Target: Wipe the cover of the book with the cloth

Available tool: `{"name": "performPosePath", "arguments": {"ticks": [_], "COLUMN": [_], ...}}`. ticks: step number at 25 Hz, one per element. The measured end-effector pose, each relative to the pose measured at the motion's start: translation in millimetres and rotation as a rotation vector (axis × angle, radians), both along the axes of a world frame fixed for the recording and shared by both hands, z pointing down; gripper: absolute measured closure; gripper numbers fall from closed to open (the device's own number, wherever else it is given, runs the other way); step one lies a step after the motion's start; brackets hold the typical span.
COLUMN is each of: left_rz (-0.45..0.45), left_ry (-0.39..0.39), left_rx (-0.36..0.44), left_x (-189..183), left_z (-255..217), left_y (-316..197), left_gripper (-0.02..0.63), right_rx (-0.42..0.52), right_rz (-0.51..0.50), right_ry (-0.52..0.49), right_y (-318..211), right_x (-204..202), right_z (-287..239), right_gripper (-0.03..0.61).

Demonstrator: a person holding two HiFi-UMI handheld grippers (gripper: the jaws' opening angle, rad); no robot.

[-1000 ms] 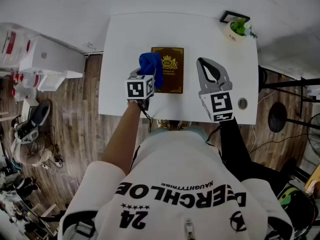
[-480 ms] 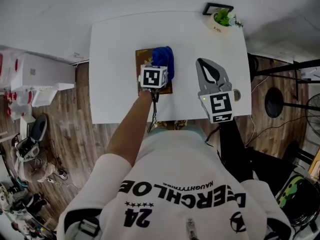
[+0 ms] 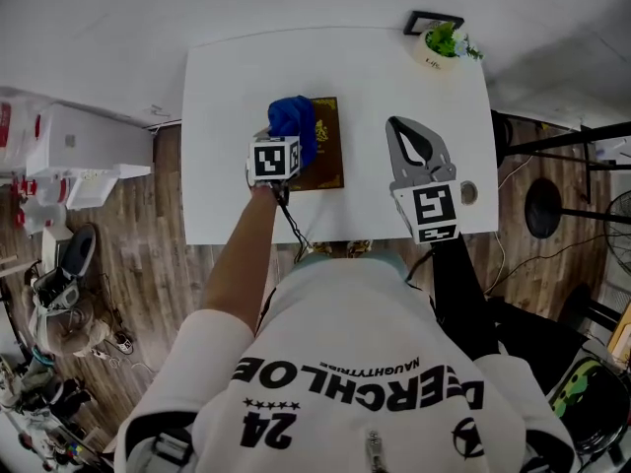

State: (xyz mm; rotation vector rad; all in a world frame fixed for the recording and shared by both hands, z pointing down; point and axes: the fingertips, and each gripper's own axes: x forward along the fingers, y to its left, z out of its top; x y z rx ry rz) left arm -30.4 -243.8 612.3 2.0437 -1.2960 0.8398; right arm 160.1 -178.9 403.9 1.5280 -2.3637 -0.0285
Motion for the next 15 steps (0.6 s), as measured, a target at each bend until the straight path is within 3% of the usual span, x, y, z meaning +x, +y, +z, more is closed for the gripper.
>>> {"name": "performPosePath", "arguments": {"ticks": [6, 15], "left_rz": [-0.112, -0.111], "left_ry": [-0.013, -0.027], "left_rx": [-0.031, -0.028], "left_x": [-51.2, -61.3], "left_z": [4.7, 2.8], "left_y": [13.3, 24.6], "left_gripper": [0.433, 0.433], "right_rx": [0.002, 0.006], "right_rz": [-0.045, -0.091], "right_ry": [-0.008, -0.001], "right_y": [-2.3, 0.7], "right_x": [-22.8, -47.2], "right_z": [-0.7, -2.4], "right_gripper": [0.575, 0.575]}}
